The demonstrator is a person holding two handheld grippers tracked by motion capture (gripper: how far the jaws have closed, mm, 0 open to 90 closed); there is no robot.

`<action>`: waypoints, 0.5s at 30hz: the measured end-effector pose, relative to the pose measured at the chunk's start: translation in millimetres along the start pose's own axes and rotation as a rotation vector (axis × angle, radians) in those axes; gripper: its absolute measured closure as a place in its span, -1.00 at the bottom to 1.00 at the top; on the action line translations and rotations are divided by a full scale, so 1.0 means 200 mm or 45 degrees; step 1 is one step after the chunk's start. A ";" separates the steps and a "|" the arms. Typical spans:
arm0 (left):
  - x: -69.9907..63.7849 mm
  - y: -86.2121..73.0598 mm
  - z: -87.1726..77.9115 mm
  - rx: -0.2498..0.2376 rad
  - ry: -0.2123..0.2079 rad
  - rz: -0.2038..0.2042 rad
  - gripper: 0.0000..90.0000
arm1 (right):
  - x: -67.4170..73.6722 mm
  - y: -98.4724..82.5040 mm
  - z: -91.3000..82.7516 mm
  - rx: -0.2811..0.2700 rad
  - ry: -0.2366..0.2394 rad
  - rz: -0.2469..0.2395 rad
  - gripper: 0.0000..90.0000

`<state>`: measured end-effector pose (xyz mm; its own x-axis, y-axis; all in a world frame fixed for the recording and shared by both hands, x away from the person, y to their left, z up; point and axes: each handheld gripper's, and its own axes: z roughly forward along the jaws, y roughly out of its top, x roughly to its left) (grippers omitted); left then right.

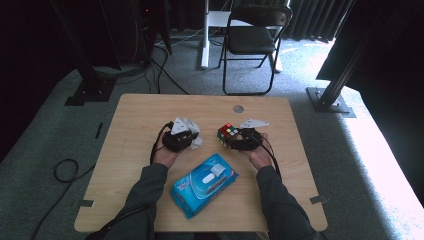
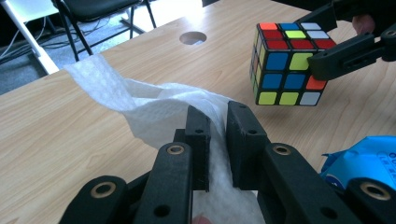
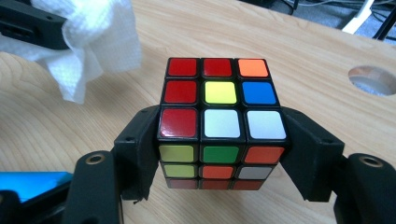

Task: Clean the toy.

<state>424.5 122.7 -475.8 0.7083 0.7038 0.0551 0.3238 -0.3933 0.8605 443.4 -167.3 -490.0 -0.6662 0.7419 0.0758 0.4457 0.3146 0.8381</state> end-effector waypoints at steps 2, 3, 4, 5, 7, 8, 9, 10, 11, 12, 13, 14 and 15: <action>0.00 -0.01 0.00 0.001 0.001 -0.005 0.76 | 0.00 -0.01 0.01 0.010 -0.004 0.007 -0.23; 0.01 -0.01 0.00 0.005 0.002 -0.006 0.76 | 0.00 -0.02 0.02 0.013 -0.010 0.011 -0.23; 0.01 -0.02 0.00 0.004 0.003 -0.009 0.76 | -0.01 -0.03 0.03 0.019 -0.014 0.018 -0.23; 0.01 -0.02 -0.01 0.005 0.005 -0.011 0.76 | -0.01 -0.03 0.03 0.021 -0.017 0.018 -0.23; 0.01 -0.03 -0.01 0.008 0.006 -0.015 0.76 | -0.01 -0.04 0.04 0.027 -0.023 0.025 -0.23; 0.01 -0.03 -0.01 0.011 0.006 -0.015 0.76 | -0.01 -0.05 0.04 0.028 -0.025 0.026 -0.23; 0.01 -0.03 0.00 0.011 0.007 -0.015 0.76 | -0.01 -0.05 0.04 0.034 -0.027 0.029 -0.23; 0.01 -0.03 0.00 0.013 0.007 -0.016 0.76 | -0.01 -0.06 0.05 0.036 -0.034 0.027 -0.23; 0.01 -0.03 0.00 0.013 0.007 -0.017 0.75 | -0.02 -0.06 0.05 0.037 -0.040 0.026 -0.23; 0.01 -0.03 0.00 0.014 0.007 -0.017 0.75 | -0.02 -0.06 0.05 0.036 -0.041 0.028 -0.24; 0.01 -0.03 0.00 0.015 0.007 -0.017 0.75 | -0.02 -0.06 0.05 0.038 -0.040 0.033 -0.24; 0.01 -0.03 0.00 0.016 0.007 -0.016 0.75 | -0.02 -0.06 0.05 0.038 -0.039 0.034 -0.23; 0.01 -0.03 0.00 0.016 0.006 -0.016 0.74 | -0.02 -0.07 0.06 0.041 -0.040 0.033 -0.23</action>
<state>423.8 126.4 -481.9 0.7011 0.7116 0.0466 0.3406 -0.3916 0.8548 446.6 -167.8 -507.5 -0.6354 0.7680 0.0798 0.4818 0.3137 0.8182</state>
